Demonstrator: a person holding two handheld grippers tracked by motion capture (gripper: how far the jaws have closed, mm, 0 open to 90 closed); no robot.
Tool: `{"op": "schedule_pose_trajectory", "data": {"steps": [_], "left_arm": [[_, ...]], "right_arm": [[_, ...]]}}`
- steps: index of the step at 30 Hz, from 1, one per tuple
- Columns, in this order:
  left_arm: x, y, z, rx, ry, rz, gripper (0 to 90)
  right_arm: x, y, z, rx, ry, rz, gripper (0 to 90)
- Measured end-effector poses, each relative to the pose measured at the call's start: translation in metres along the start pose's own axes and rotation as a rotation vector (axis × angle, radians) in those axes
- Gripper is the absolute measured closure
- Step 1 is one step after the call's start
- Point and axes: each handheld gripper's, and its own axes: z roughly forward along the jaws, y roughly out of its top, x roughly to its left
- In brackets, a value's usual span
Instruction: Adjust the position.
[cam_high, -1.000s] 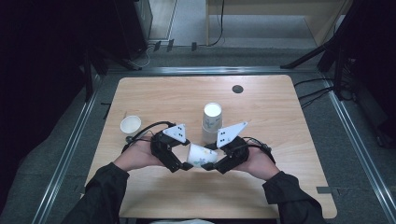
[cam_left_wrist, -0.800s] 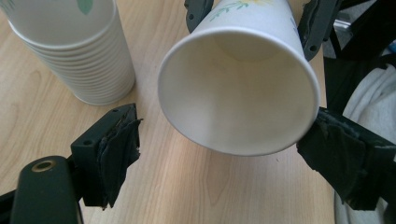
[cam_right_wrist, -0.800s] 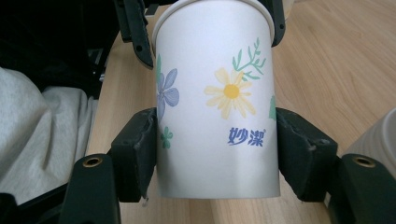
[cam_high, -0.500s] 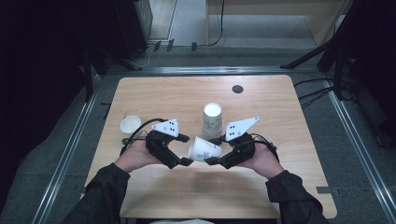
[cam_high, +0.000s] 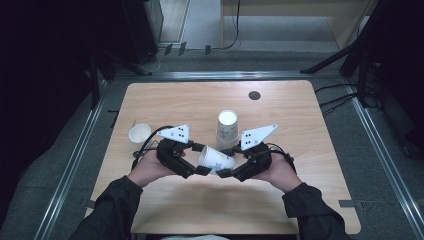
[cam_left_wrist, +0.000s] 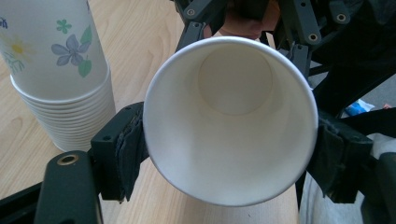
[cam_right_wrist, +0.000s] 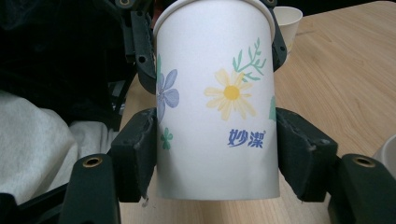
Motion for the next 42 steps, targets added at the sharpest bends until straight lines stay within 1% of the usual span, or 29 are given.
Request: {"op": "schedule_pose_trajectory", "data": {"steps": [2, 4, 8, 10, 12, 14, 16, 17, 18, 20, 22, 23, 25, 26, 30, 31, 33, 35, 39, 42], "left_arm": [[0.0, 0.0, -0.001, -0.002, -0.004, 0.0, 23.9], [0.0, 0.0, -0.001, 0.001, 0.002, 0.007, 25.1], [0.0, 0.0, -0.002, 0.014, -0.006, 0.008, 27.1], [0.0, 0.0, -0.002, 0.02, -0.002, 0.01, 27.3], [0.0, 0.001, -0.003, 0.023, 0.001, 0.015, 27.6], [0.0, 0.001, -0.004, 0.031, 0.007, 0.021, 27.8], [-0.001, 0.002, -0.005, 0.055, 0.027, 0.032, 27.8], [-0.001, 0.003, -0.006, 0.07, 0.044, 0.041, 27.8], [-0.002, 0.004, -0.006, 0.082, 0.052, 0.039, 27.8], [-0.004, 0.005, -0.006, 0.109, 0.07, 0.043, 27.8], [-0.005, 0.007, -0.004, 0.154, 0.087, 0.05, 27.6], [-0.006, 0.008, -0.002, 0.193, 0.092, 0.058, 27.5], [-0.007, 0.009, 0.001, 0.225, 0.1, 0.062, 27.4], [-0.008, 0.009, 0.004, 0.245, 0.101, 0.063, 27.4], [-0.012, 0.009, 0.013, 0.316, 0.108, 0.093, 27.1], [-0.013, 0.009, 0.014, 0.325, 0.109, 0.101, 27.0], [-0.013, 0.009, 0.018, 0.336, 0.107, 0.099, 26.8], [-0.013, 0.008, 0.02, 0.35, 0.105, 0.106, 26.9], [-0.013, 0.007, 0.023, 0.368, 0.11, 0.111, 26.8], [-0.013, 0.006, 0.025, 0.374, 0.108, 0.118, 26.8]], "right_arm": [[0.0, 0.0, 0.0, 0.0, 0.002, 0.003, 35.1], [0.001, 0.0, 0.0, 0.005, 0.0, 0.006, 35.3], [0.001, 0.0, 0.001, 0.017, -0.002, 0.002, 34.8], [0.001, 0.0, 0.003, 0.022, -0.003, 0.002, 32.7], [0.001, 0.0, 0.005, 0.029, -0.009, 0.0, 28.4], [0.002, -0.001, 0.007, 0.053, -0.024, 0.004, 25.2], [0.002, -0.002, 0.01, 0.069, -0.044, 0.001, 24.1], [0.002, -0.002, 0.011, 0.081, -0.057, -0.009, 24.0], [0.002, -0.003, 0.011, 0.094, -0.064, -0.016, 24.0], [0.002, -0.004, 0.013, 0.107, -0.063, -0.014, 24.0], [0.002, -0.006, 0.015, 0.125, -0.065, -0.02, 24.0], [0.002, -0.006, 0.016, 0.13, -0.066, -0.023, 24.0], [0.002, -0.008, 0.022, 0.152, -0.061, -0.024, 24.0], [0.002, -0.009, 0.025, 0.161, -0.066, -0.033, 24.2], [0.0, -0.011, 0.034, 0.182, -0.055, -0.035, 25.3], [0.0, -0.012, 0.036, 0.19, -0.048, -0.033, 25.5], [0.001, -0.013, 0.039, 0.2, -0.041, -0.032, 25.8], [0.0, -0.015, 0.042, 0.207, -0.04, -0.039, 26.1], [0.0, -0.017, 0.045, 0.221, -0.014, -0.041, 33.2], [0.0, -0.018, 0.048, 0.234, -0.006, -0.035, 34.1]]}}
